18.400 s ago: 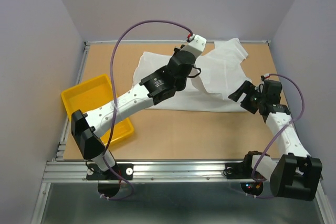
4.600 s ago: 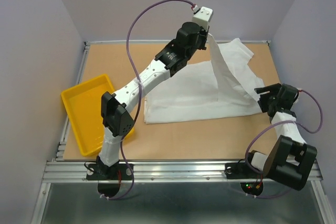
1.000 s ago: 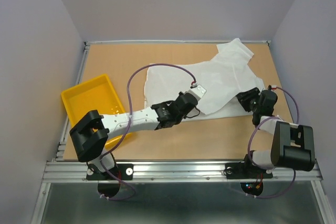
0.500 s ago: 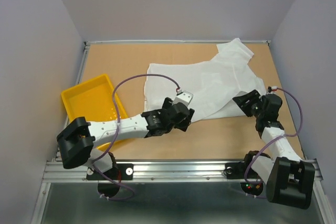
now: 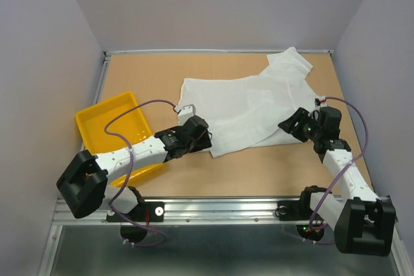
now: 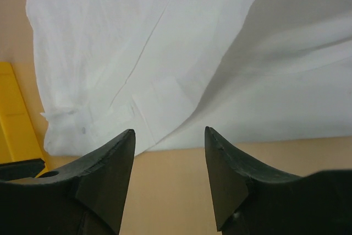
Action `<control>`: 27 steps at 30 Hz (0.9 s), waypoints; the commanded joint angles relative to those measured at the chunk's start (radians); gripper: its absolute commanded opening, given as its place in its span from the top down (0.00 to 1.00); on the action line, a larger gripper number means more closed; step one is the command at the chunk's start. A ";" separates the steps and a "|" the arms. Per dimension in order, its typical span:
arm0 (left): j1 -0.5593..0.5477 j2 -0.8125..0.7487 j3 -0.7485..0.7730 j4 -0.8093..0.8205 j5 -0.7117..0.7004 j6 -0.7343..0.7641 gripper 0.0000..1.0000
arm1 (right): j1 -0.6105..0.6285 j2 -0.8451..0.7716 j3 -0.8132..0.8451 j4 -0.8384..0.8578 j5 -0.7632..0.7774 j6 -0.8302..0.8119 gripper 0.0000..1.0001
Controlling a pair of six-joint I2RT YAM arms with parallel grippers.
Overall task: Fold and stack the long sleeve shirts
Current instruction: Fold the shirt
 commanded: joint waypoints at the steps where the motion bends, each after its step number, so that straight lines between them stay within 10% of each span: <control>1: 0.021 0.033 -0.006 0.047 0.009 -0.118 0.31 | 0.056 0.013 0.083 -0.054 0.030 -0.088 0.41; 27: 0.077 0.432 0.170 0.050 -0.073 -0.146 0.48 | 0.159 0.079 0.072 -0.046 0.046 -0.133 0.38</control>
